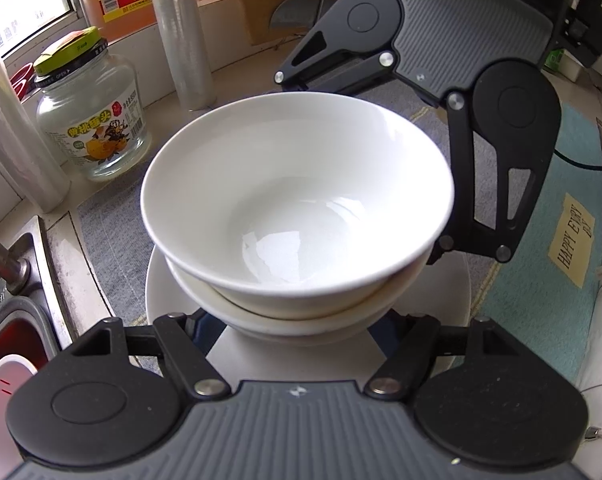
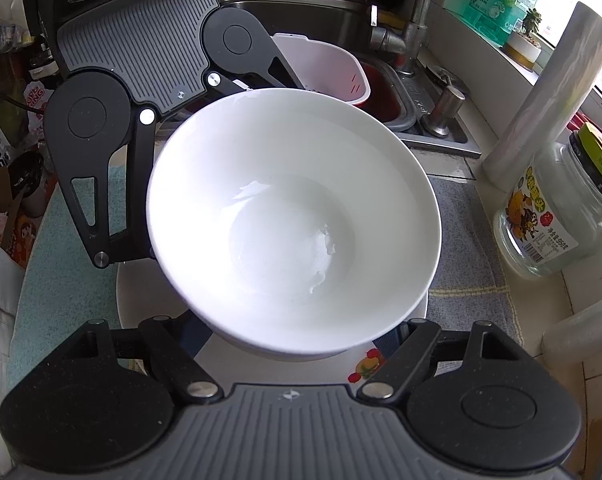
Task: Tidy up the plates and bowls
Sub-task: 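Carry the bowl stack with both grippers over the plate stack and lower it, then open both grippers to release the bowls onto the plates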
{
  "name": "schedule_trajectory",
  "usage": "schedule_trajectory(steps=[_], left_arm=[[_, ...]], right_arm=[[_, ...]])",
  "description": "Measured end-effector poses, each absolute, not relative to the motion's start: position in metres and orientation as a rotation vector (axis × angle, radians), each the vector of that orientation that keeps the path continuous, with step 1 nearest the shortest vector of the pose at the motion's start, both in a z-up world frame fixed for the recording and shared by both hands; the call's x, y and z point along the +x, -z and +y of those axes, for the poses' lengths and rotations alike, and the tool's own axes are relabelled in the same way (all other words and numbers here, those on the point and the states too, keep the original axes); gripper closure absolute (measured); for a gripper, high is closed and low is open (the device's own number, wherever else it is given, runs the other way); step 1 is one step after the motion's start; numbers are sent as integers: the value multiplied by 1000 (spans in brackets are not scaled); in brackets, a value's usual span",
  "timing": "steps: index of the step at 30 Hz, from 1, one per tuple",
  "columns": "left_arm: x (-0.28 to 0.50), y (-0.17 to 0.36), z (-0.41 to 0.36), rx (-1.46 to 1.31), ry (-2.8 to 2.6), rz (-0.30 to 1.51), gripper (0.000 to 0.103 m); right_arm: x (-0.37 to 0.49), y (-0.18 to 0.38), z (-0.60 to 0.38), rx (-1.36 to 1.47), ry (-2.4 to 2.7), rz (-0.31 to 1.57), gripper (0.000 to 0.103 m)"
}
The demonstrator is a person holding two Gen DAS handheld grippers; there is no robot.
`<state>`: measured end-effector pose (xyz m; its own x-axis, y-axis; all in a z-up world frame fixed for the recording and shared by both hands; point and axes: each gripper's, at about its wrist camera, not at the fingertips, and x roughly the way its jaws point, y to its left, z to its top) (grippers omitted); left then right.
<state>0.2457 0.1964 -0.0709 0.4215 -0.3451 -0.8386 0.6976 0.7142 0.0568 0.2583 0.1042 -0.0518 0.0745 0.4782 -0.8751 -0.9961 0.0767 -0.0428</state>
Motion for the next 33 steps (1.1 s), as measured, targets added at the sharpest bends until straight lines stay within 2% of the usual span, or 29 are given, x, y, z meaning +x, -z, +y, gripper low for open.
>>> schedule_trajectory(steps=[13, 14, 15, 16, 17, 33], left_arm=[[243, 71, 198, 420, 663, 922, 27], [242, 71, 198, 417, 663, 920, 26], [241, 71, 198, 418, 663, 914, 22], [239, 69, 198, 426, 659, 896, 12], [237, 67, 198, 432, 655, 877, 8], [219, 67, 205, 422, 562, 834, 7]], right_arm=[[258, 52, 102, -801, -1304, 815, 18], [259, 51, 101, -790, -1305, 810, 13], [259, 49, 100, -774, -1306, 799, 7], [260, 45, 98, -751, -1306, 787, 0], [260, 41, 97, -728, -1314, 779, 0], [252, 43, 93, -744, -1238, 781, 0]])
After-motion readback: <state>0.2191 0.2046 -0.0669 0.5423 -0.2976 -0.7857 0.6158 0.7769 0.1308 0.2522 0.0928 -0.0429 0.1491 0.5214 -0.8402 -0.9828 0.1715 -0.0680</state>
